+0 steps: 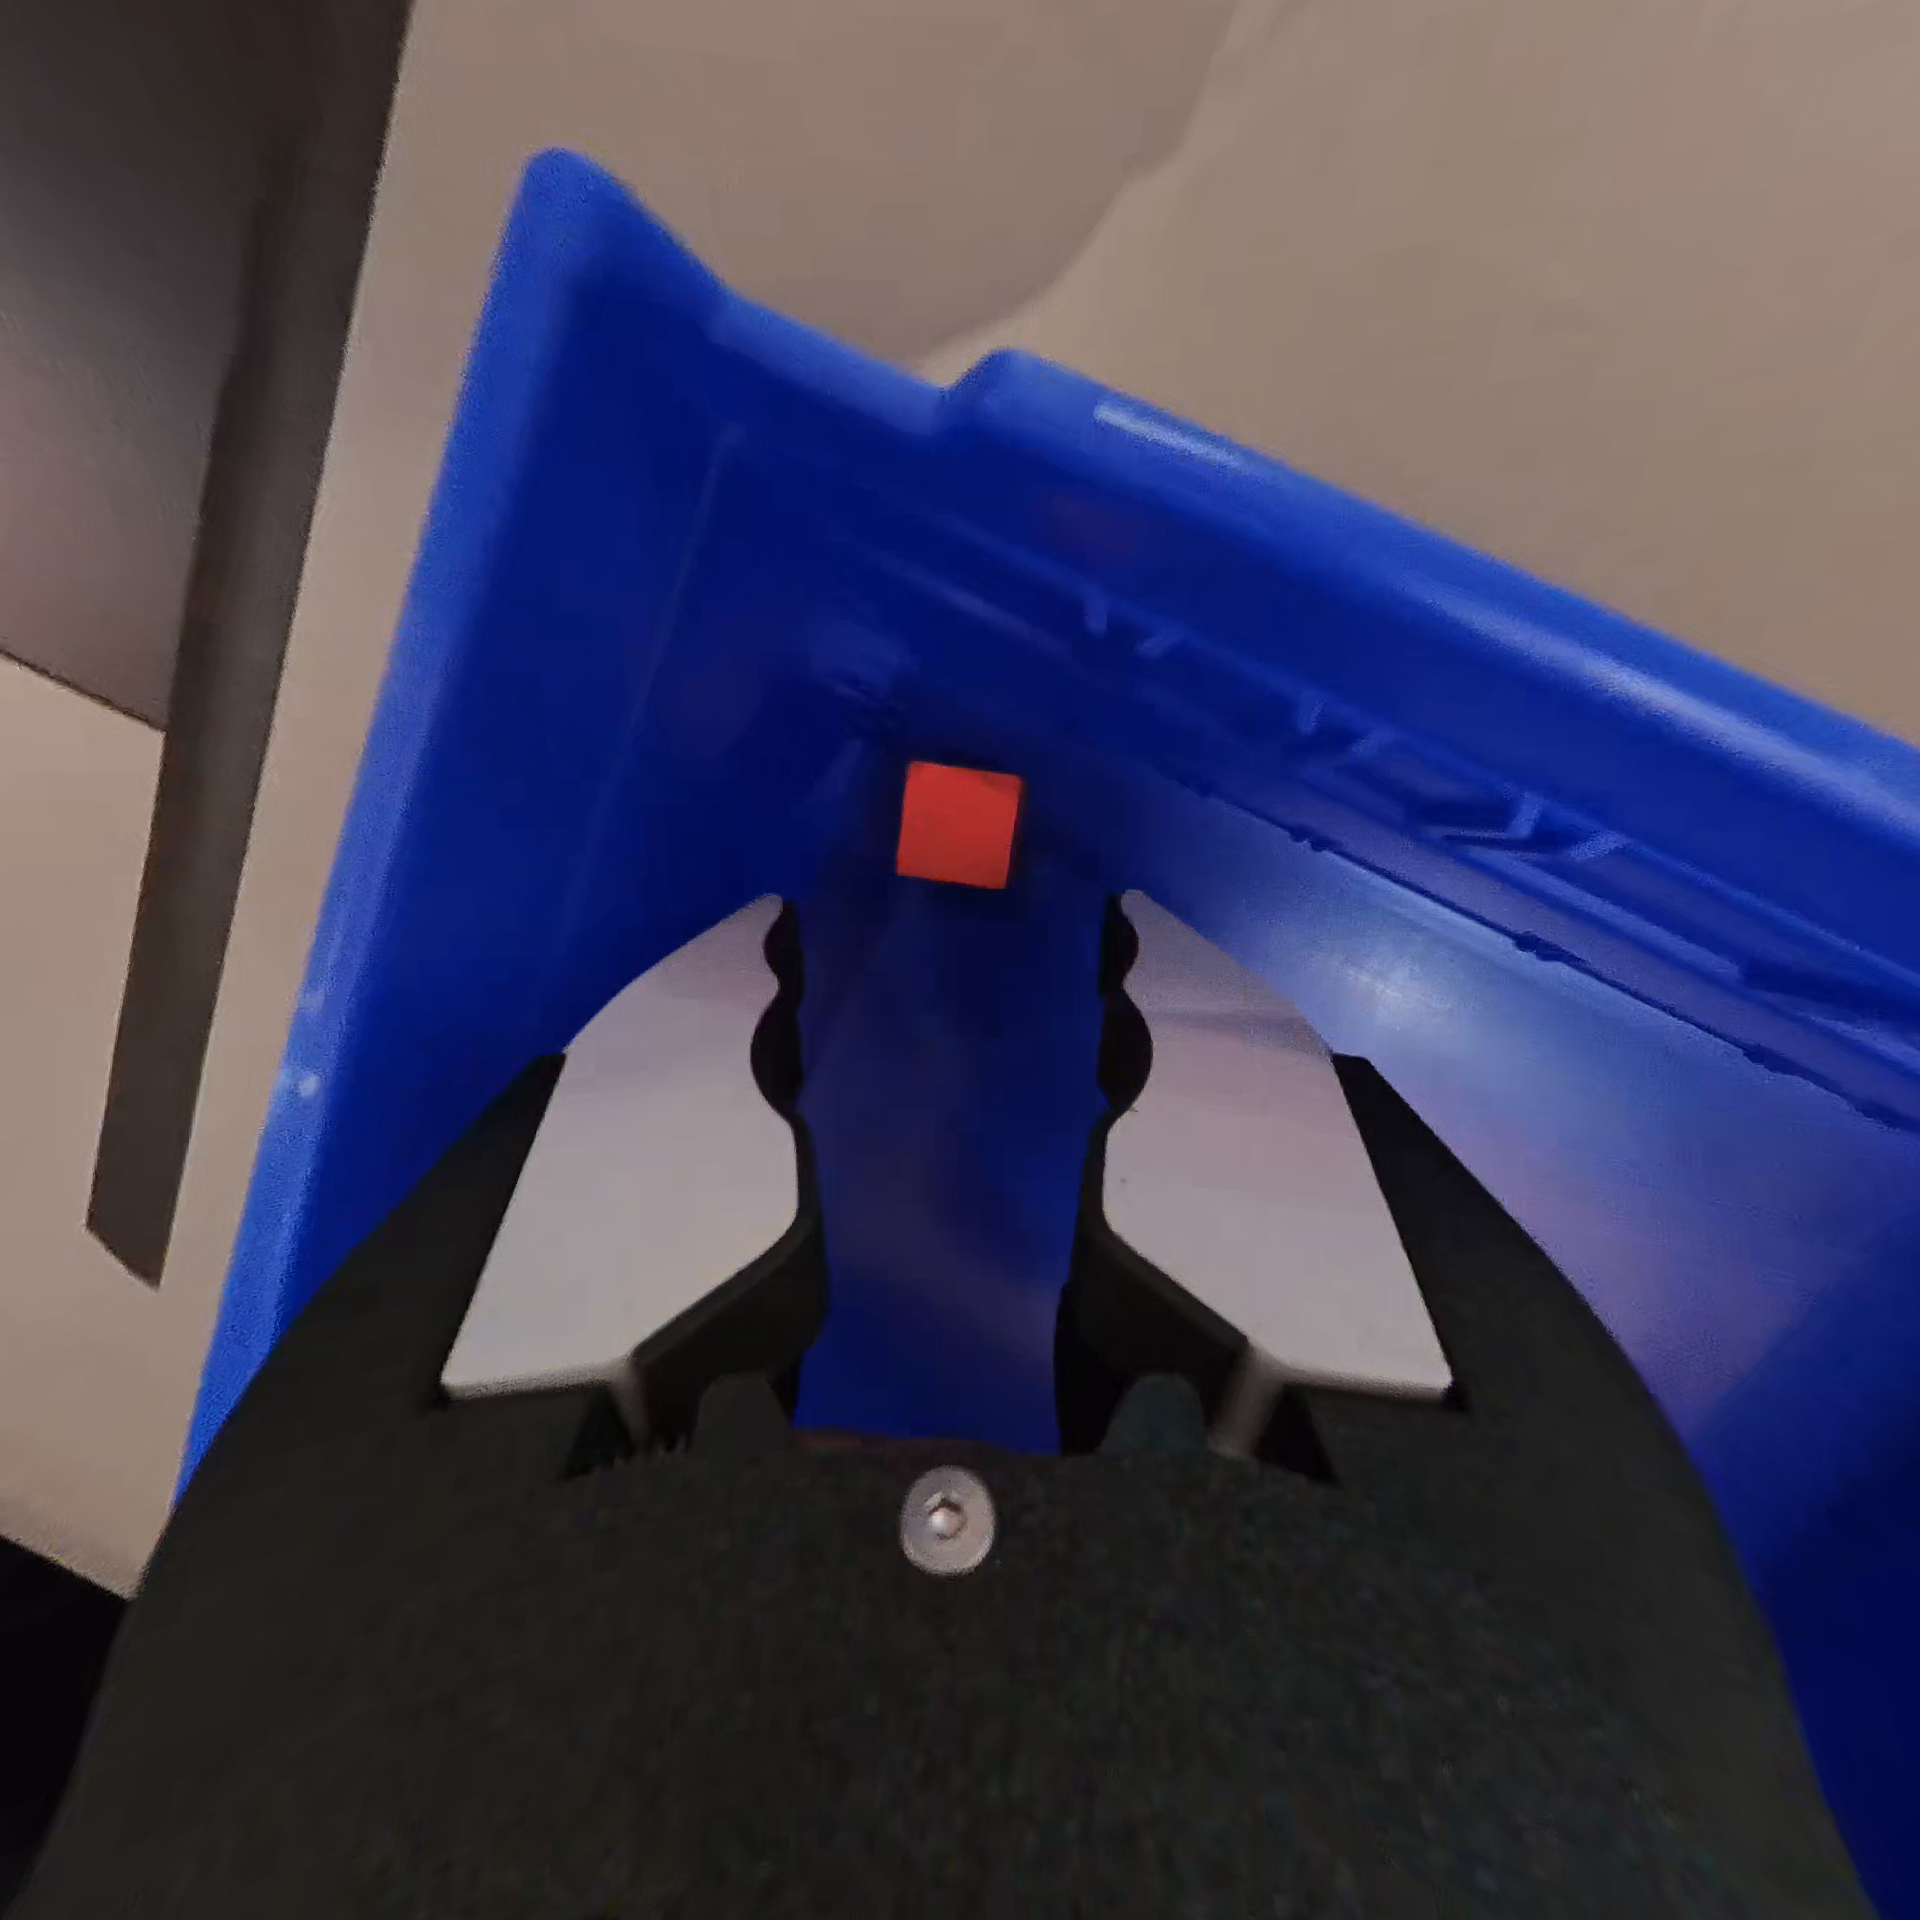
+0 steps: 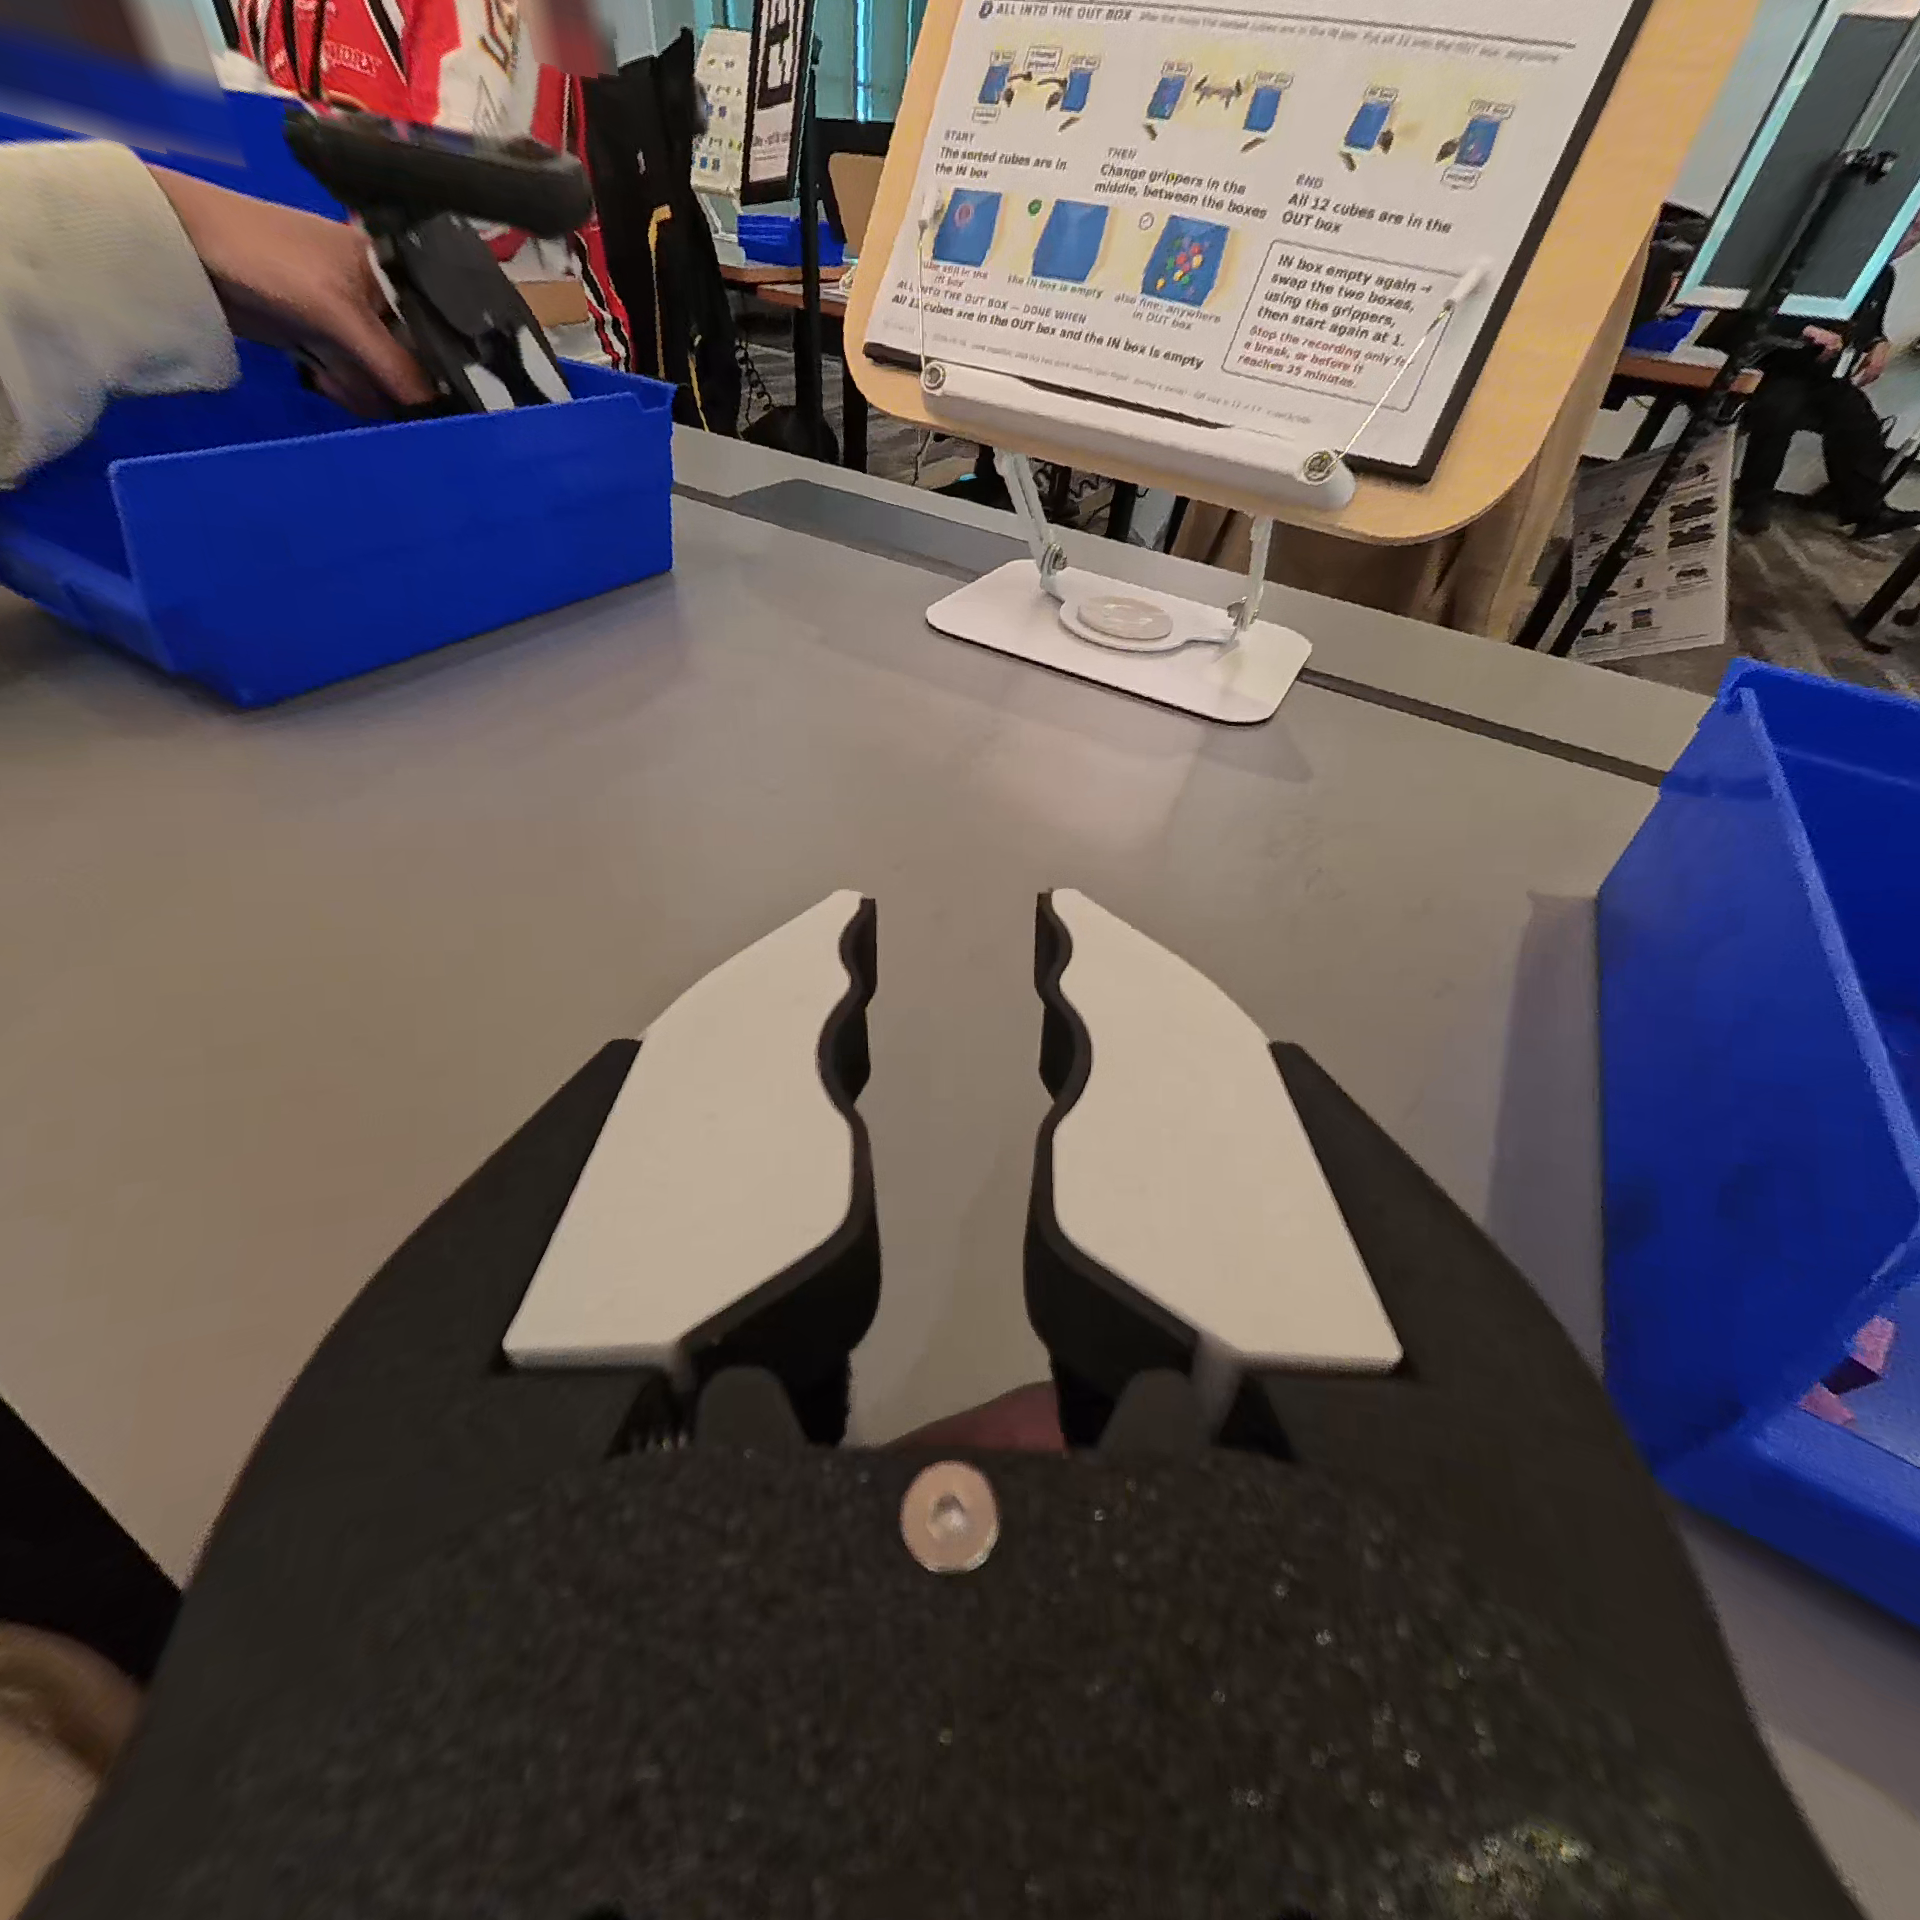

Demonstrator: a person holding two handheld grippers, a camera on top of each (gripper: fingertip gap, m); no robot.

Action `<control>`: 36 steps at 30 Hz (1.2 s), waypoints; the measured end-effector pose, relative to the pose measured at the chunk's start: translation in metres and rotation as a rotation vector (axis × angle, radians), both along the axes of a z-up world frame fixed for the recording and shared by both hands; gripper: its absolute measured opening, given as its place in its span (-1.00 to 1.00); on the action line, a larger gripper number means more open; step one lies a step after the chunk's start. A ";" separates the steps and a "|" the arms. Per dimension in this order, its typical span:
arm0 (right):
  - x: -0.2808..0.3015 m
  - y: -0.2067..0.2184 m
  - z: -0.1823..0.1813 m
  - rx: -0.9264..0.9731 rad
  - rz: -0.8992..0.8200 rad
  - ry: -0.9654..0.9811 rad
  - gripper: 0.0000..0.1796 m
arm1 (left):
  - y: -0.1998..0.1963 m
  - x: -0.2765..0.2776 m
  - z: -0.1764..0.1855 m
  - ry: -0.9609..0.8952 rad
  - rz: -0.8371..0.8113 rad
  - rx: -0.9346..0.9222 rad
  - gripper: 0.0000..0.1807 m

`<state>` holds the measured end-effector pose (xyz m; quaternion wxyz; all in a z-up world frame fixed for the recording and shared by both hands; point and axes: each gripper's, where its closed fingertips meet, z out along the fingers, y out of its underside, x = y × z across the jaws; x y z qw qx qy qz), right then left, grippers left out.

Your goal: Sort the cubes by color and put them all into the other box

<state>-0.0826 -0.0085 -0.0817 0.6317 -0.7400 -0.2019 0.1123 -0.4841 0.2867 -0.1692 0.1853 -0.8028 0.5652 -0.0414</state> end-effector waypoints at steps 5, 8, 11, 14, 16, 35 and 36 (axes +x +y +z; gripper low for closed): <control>0.003 0.002 -0.008 -0.031 0.018 0.027 -0.69 | 0.001 0.015 -0.007 0.000 -0.046 -0.006 -0.45; 0.002 0.004 -0.013 -0.060 0.039 0.054 -0.69 | 0.001 0.016 -0.016 0.026 -0.048 -0.029 -0.65; 0.002 0.005 -0.013 -0.069 0.051 0.052 -0.70 | -0.007 0.019 -0.018 0.001 -0.046 -0.087 -0.75; -0.001 0.007 -0.005 -0.060 0.079 0.048 -0.72 | -0.016 0.016 -0.009 -0.010 -0.035 -0.097 -0.75; -0.004 0.009 0.004 -0.047 0.103 0.029 -0.72 | -0.022 0.012 0.013 -0.063 -0.011 -0.046 -0.75; -0.014 0.029 0.003 -0.293 0.357 0.355 -0.72 | -0.250 0.216 0.126 -1.000 0.022 0.382 -0.76; -0.014 0.027 -0.001 -0.313 0.368 0.388 -0.73 | -0.251 0.221 0.119 -0.987 0.019 0.365 -0.76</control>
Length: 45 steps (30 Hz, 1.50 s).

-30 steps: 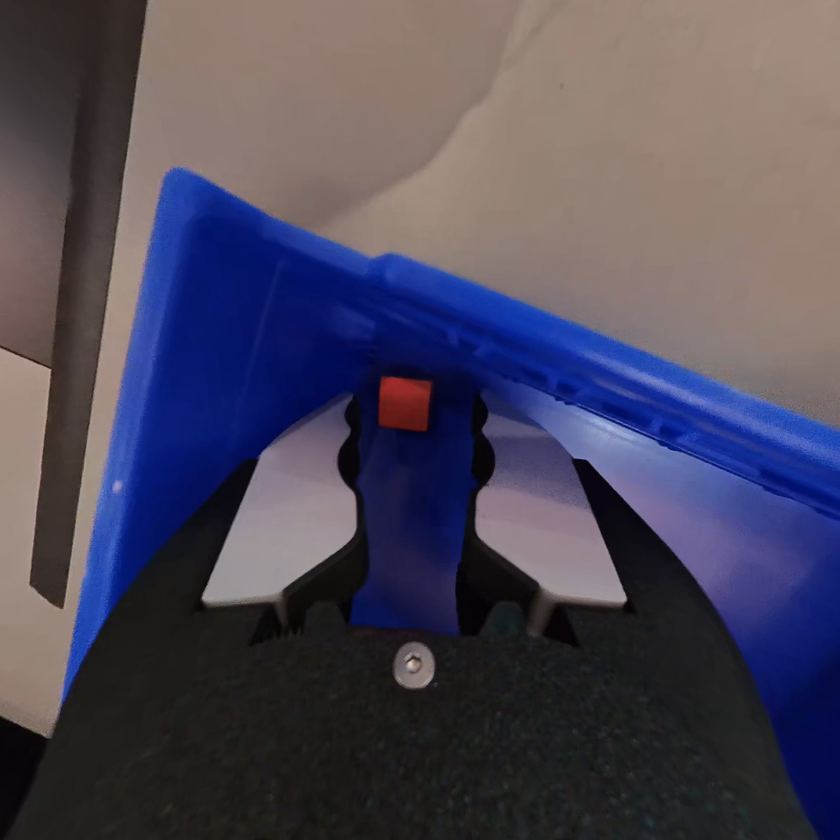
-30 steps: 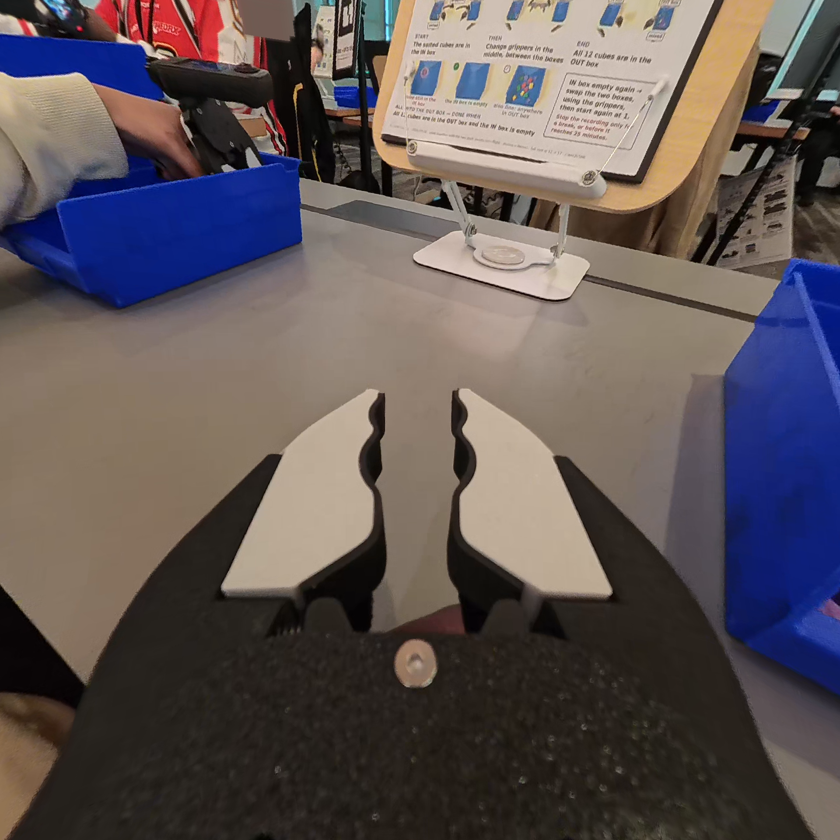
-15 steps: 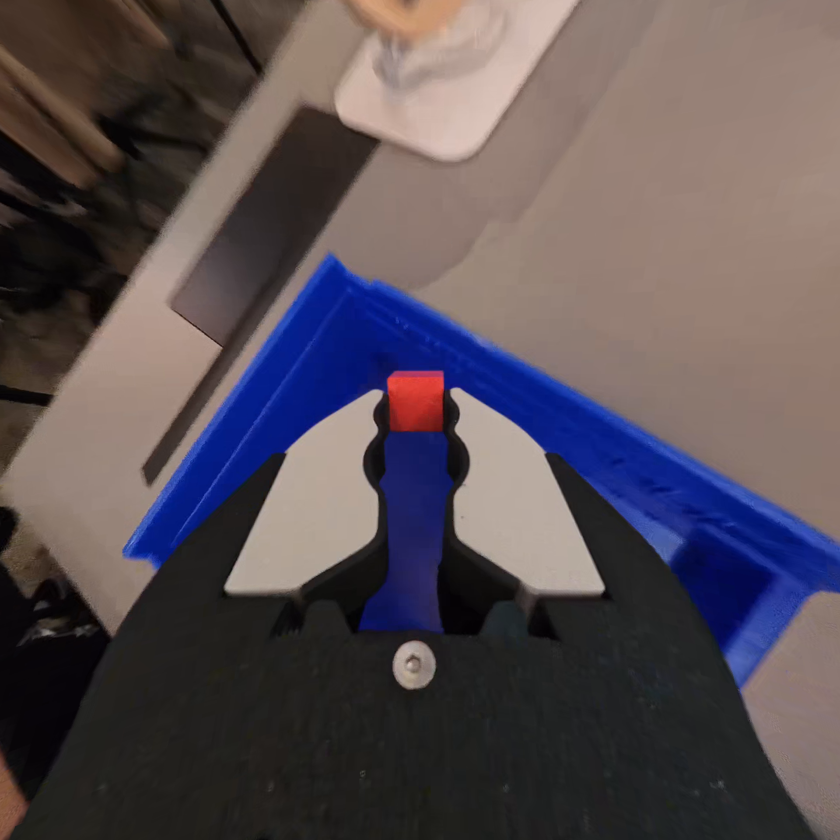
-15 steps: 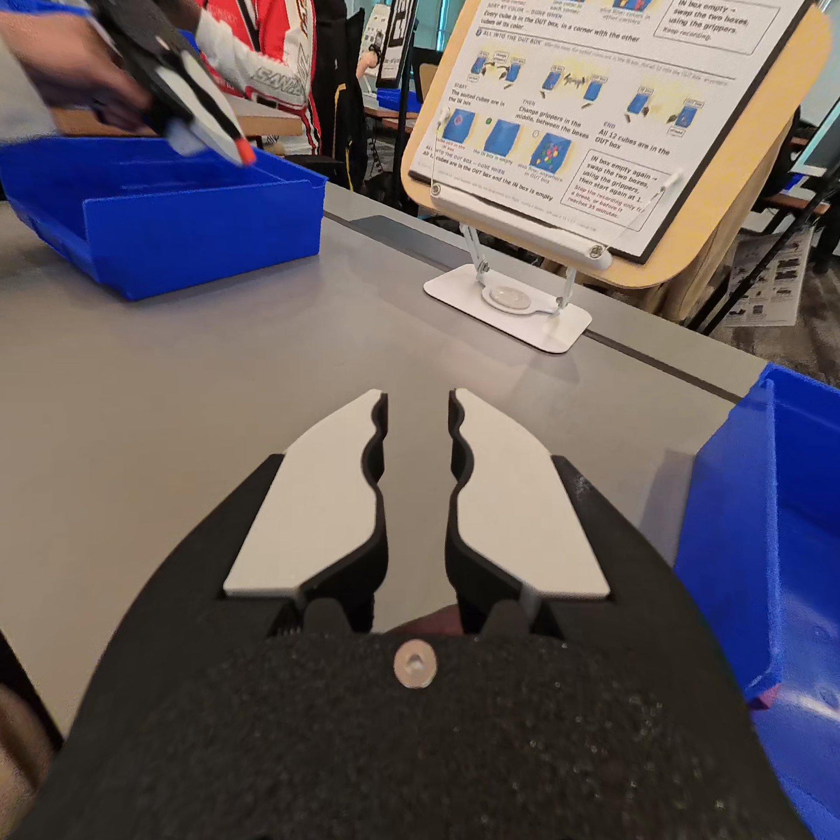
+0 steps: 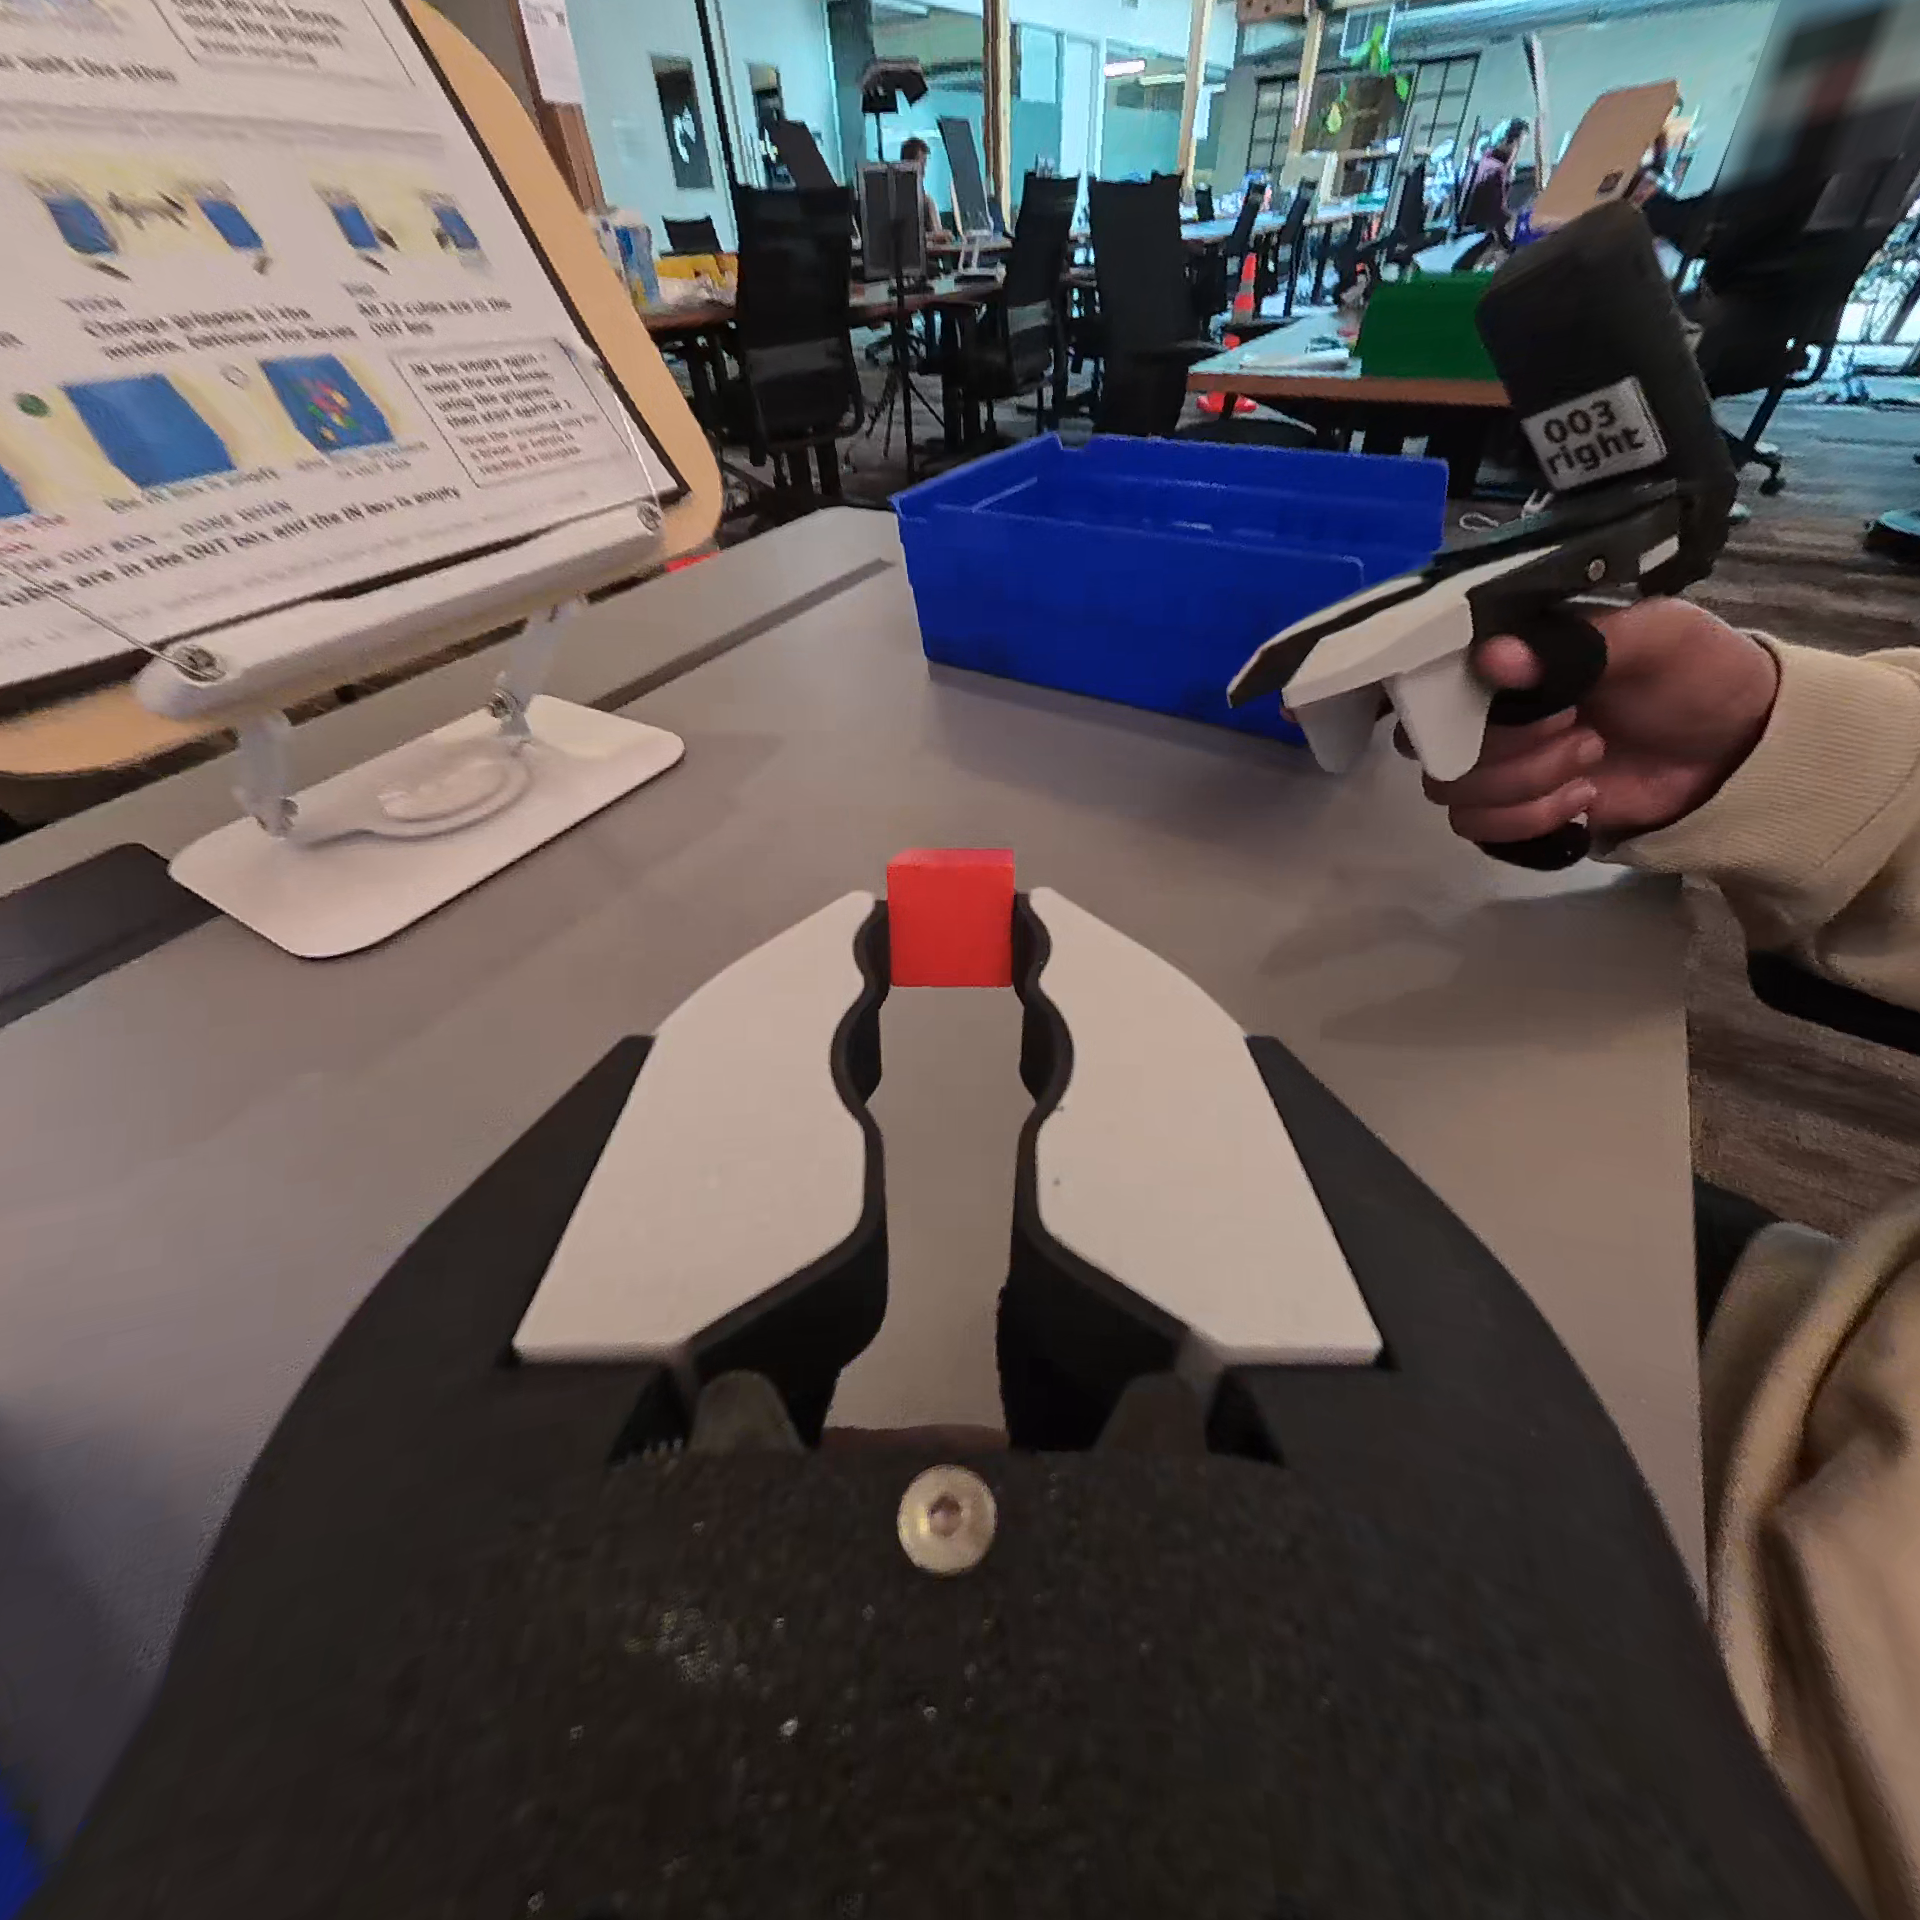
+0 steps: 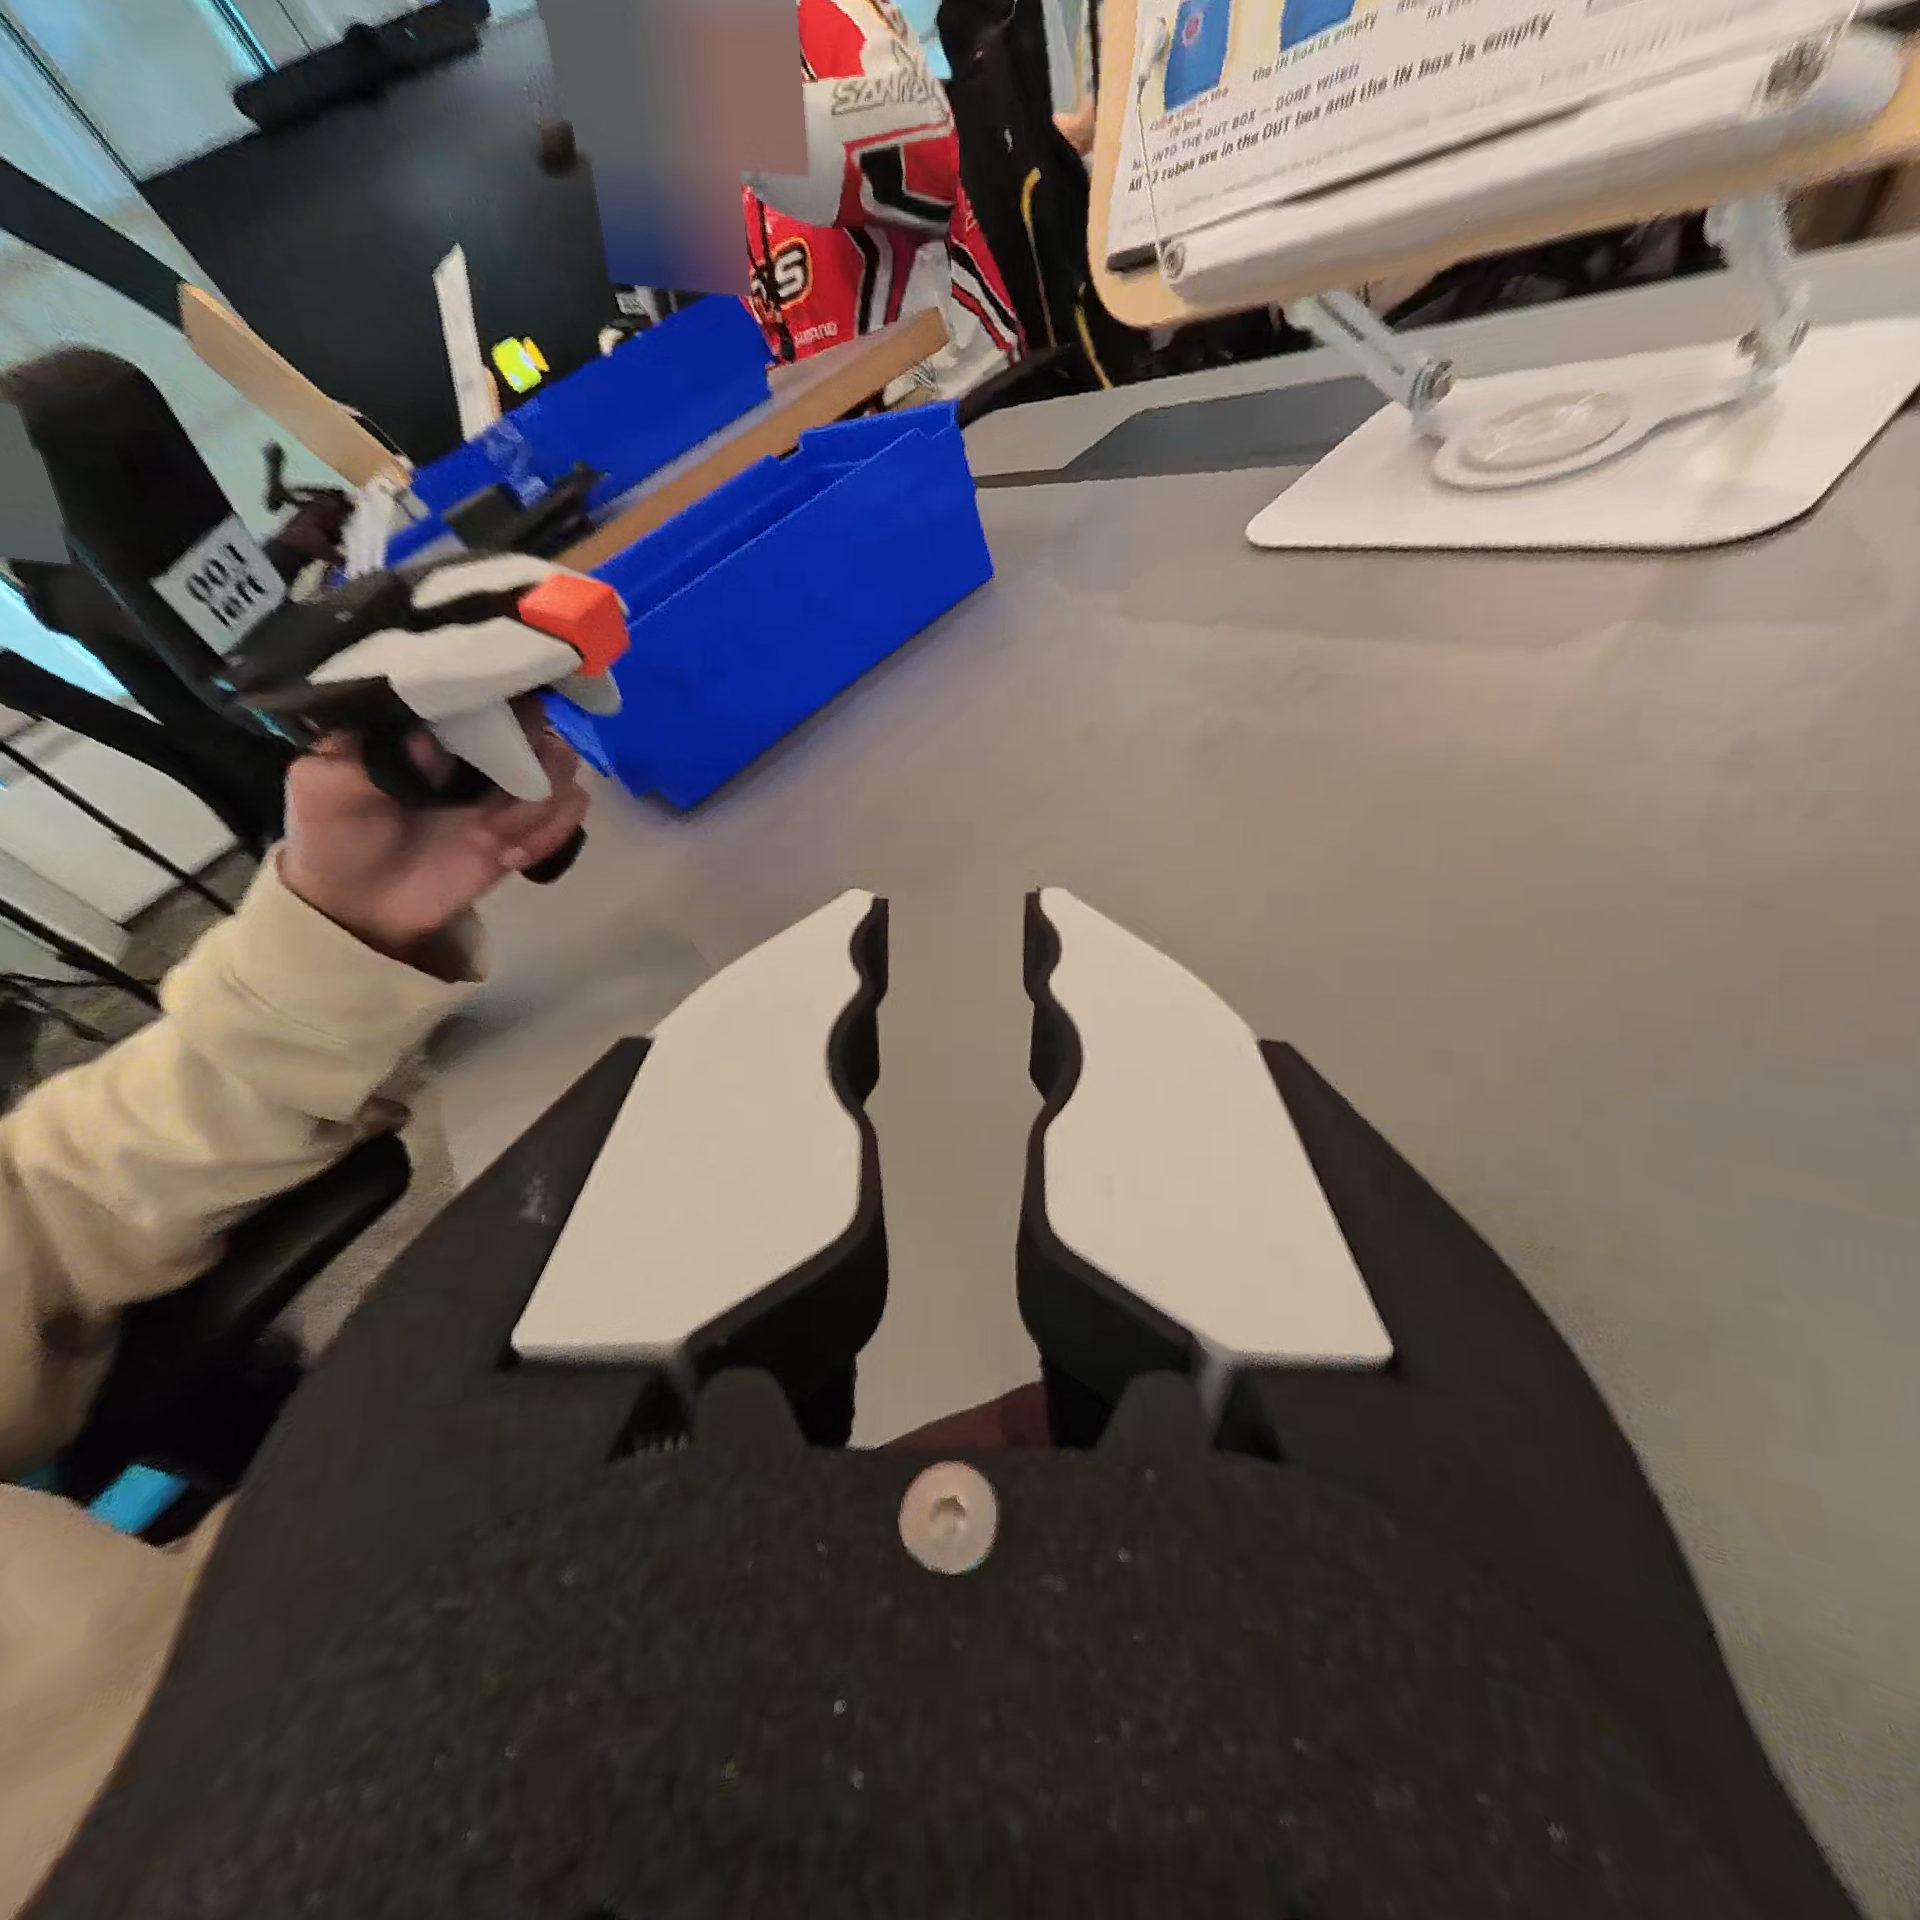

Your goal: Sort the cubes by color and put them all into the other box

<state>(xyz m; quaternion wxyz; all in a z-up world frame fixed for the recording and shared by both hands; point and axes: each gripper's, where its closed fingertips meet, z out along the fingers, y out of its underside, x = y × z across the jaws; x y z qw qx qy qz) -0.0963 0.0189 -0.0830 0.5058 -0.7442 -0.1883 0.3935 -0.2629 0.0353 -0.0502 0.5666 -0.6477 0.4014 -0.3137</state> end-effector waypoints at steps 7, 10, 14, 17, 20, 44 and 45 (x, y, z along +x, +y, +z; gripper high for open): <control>-0.002 0.001 -0.018 -0.037 0.018 0.010 -0.68 | -0.006 0.023 -0.008 -0.021 -0.065 -0.033 -0.76; -0.022 -0.003 0.008 0.180 0.088 -0.056 -0.68 | -0.024 0.052 -0.004 -0.127 -0.237 -0.262 -0.76; -0.055 -0.025 0.036 0.685 0.190 -0.360 -0.65 | -0.045 0.087 0.018 -0.374 -0.551 -0.643 -0.76; -0.066 -0.029 0.052 0.835 0.199 -0.400 -0.61 | -0.050 0.104 0.019 -0.411 -0.685 -0.777 -0.76; -0.069 -0.031 0.051 0.855 0.230 -0.420 -0.63 | -0.049 0.111 0.018 -0.426 -0.737 -0.849 -0.76; 0.009 0.013 0.001 0.366 -0.195 -0.416 -0.76 | 0.009 -0.011 -0.030 0.055 0.410 -0.140 -0.38; 0.016 0.014 -0.003 0.303 -0.244 -0.413 -0.76 | 0.006 -0.020 -0.033 0.055 0.455 -0.138 -0.38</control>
